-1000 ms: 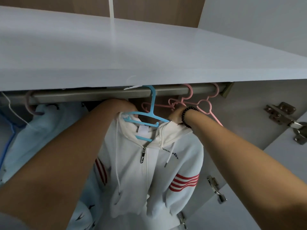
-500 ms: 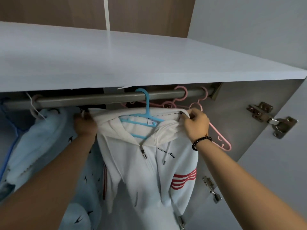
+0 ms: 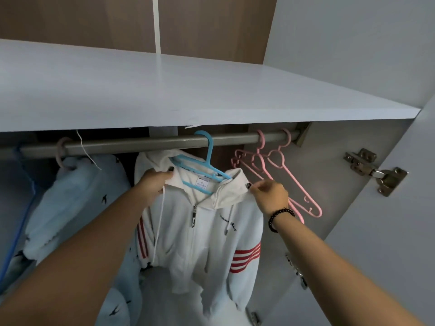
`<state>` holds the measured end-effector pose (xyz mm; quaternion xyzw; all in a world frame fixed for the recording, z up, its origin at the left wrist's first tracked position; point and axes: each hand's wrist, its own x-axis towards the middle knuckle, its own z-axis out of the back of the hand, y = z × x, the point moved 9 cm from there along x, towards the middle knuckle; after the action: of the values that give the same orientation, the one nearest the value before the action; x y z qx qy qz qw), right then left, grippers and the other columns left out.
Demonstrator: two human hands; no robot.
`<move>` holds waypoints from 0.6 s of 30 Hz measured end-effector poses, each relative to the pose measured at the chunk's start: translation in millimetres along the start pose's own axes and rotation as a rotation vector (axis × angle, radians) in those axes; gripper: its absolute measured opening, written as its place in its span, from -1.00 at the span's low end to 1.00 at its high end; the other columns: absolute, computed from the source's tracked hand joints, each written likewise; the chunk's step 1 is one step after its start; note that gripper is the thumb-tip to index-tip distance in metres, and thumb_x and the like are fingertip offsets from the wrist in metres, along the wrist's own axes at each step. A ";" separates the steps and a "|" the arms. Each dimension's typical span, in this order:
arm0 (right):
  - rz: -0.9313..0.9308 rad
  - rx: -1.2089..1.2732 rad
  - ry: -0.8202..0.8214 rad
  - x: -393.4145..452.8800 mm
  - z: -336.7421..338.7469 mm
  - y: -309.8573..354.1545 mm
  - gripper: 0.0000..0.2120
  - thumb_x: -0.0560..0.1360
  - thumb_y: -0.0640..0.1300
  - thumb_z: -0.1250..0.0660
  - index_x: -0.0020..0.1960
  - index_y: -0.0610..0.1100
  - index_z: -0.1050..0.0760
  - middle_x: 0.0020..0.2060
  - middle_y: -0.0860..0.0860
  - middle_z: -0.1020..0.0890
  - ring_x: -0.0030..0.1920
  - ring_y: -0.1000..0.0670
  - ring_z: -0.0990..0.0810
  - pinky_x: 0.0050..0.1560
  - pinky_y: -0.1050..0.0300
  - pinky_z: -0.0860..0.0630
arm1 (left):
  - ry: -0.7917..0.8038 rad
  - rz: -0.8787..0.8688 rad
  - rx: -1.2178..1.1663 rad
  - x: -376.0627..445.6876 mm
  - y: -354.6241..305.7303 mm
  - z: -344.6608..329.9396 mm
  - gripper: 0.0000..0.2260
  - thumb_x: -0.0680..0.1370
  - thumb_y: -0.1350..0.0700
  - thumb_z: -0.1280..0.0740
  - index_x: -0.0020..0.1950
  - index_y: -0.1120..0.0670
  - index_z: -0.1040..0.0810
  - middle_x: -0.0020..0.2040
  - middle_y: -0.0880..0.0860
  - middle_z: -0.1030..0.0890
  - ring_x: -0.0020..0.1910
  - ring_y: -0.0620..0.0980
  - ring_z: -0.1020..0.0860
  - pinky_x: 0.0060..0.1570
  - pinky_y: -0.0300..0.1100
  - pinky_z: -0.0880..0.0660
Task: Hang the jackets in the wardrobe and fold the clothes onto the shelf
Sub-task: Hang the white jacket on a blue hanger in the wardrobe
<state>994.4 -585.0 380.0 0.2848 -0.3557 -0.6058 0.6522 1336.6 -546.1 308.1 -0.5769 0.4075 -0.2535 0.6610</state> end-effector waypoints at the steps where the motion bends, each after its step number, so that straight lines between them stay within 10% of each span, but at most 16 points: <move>1: 0.023 -0.006 0.027 -0.7 -3.7 3.7 -0.93 0.47 -0.11 -0.38 -0.14 -0.11 -0.59 -0.25 0.03 -0.59 -0.17 0.00 -0.54 -0.10 0.20 -0.44 | 0.019 -0.014 -0.050 3.0 -2.6 3.7 -0.70 0.48 0.02 -0.44 0.10 0.18 -0.56 0.10 0.21 -0.62 0.08 0.18 -0.59 0.20 0.09 -0.48; 6: -0.046 -0.077 0.264 -9.7 -42.3 -1.9 -0.85 0.52 -0.10 -0.32 -0.17 -0.13 -0.60 -0.24 -0.02 -0.59 -0.22 0.01 -0.51 -0.31 0.24 -0.41 | 0.205 -0.025 -0.382 -0.1 -26.1 -0.3 -0.84 0.59 0.16 -0.28 0.11 0.19 -0.56 -0.05 0.13 -0.68 -0.13 0.01 -0.68 -0.08 -0.09 -0.63; 10: -0.029 -0.112 0.077 -9.7 -40.1 0.8 -0.76 0.51 -0.23 -0.23 -0.33 -0.12 -0.49 -0.31 -0.05 -0.58 -0.25 -0.06 -0.52 -0.27 0.21 -0.39 | 0.192 -0.072 -0.332 12.4 -40.4 7.2 -0.86 0.60 0.16 -0.27 0.12 0.15 -0.54 0.15 0.19 -0.58 0.15 0.14 -0.56 0.09 -0.07 -0.56; 15: 0.139 -0.137 -0.204 -14.1 -17.3 21.8 -0.86 0.53 -0.29 -0.19 -0.19 -0.23 -0.44 -0.21 -0.06 -0.47 -0.23 -0.07 -0.45 -0.23 0.12 -0.37 | -0.353 -0.157 0.324 14.9 -49.6 39.7 -0.54 0.55 0.02 -0.34 0.35 0.26 -0.42 0.37 0.25 -0.44 0.35 0.18 -0.42 0.26 -0.09 -0.40; 18: 0.348 -0.193 -0.361 -20.6 -3.6 40.7 -0.91 0.52 -0.32 -0.19 -0.14 -0.29 -0.43 -0.18 -0.17 -0.49 -0.20 -0.17 -0.46 -0.21 -0.02 -0.39 | -0.401 -0.574 0.879 -23.4 -67.5 -5.6 -0.50 0.43 0.00 -0.45 0.26 0.25 -0.50 0.22 0.29 -0.51 0.23 0.28 -0.46 0.16 0.06 -0.45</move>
<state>1020.9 -560.5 408.0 0.0434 -0.4505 -0.5568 0.6965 1328.4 -544.2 379.3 -0.3717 -0.0436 -0.4546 0.8082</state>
